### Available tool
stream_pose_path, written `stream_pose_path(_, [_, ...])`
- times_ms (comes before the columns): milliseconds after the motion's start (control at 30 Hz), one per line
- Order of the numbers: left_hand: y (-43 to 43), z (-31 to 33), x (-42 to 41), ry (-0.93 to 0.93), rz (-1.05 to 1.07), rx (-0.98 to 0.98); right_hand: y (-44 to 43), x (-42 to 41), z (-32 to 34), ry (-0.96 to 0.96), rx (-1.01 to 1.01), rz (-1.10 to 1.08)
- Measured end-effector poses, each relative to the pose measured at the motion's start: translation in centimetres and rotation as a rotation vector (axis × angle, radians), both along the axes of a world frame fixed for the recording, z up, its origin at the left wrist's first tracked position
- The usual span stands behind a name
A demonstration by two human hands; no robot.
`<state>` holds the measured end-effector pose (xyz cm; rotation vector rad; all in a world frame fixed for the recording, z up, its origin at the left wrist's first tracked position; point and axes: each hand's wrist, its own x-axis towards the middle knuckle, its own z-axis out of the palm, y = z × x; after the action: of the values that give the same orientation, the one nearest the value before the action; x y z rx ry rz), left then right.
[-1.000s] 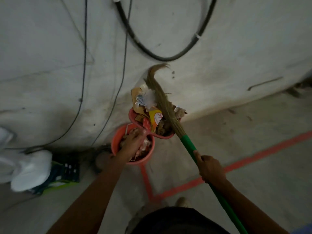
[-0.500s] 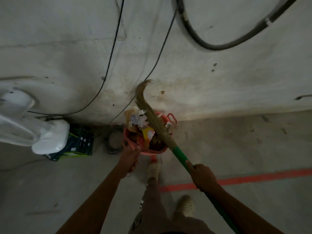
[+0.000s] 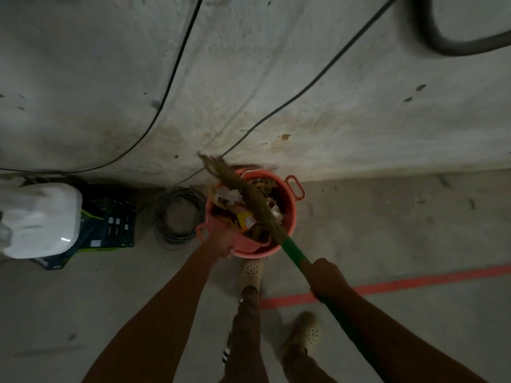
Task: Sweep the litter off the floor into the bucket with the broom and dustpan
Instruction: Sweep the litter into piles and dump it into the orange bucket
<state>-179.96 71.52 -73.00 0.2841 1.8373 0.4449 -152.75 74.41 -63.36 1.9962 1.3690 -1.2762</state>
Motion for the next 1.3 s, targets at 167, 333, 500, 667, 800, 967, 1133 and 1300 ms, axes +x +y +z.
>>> stream_pose_path(167, [3.1,2.7,0.4,0.102,-0.303,-0.059,1.5,-0.1,-0.5,-0.123,0.067,0.138])
stream_pose_path(333, [3.6,3.1,0.4,0.247,-0.247,0.137,2.0,0.2,1.0,-0.225,0.13,0.277])
stream_pose_path(500, [3.9,-0.5,0.1,0.403,-0.239,0.303,1.6,1.4,2.7,-0.264,0.183,0.312])
stream_pose_path(667, [5.1,-3.1,0.1,0.645,-0.555,0.402,0.7,3.5,4.1,-0.238,0.207,0.266])
stream_pose_path(800, [5.1,-6.2,0.6,0.595,-0.674,0.361,-0.9,5.5,5.4,-0.246,0.197,0.264])
stream_pose_path(967, [4.9,5.3,4.3,0.651,-0.615,0.402,-4.1,8.3,7.2,-0.219,0.21,0.235])
stream_pose_path(1133, [4.6,2.1,3.8,0.763,-0.467,0.28,-7.2,10.3,9.7,-0.149,0.258,0.152])
stream_pose_path(1300, [1.2,8.4,5.4,0.862,-0.502,0.307,-10.0,11.5,10.7,-0.093,0.269,0.093])
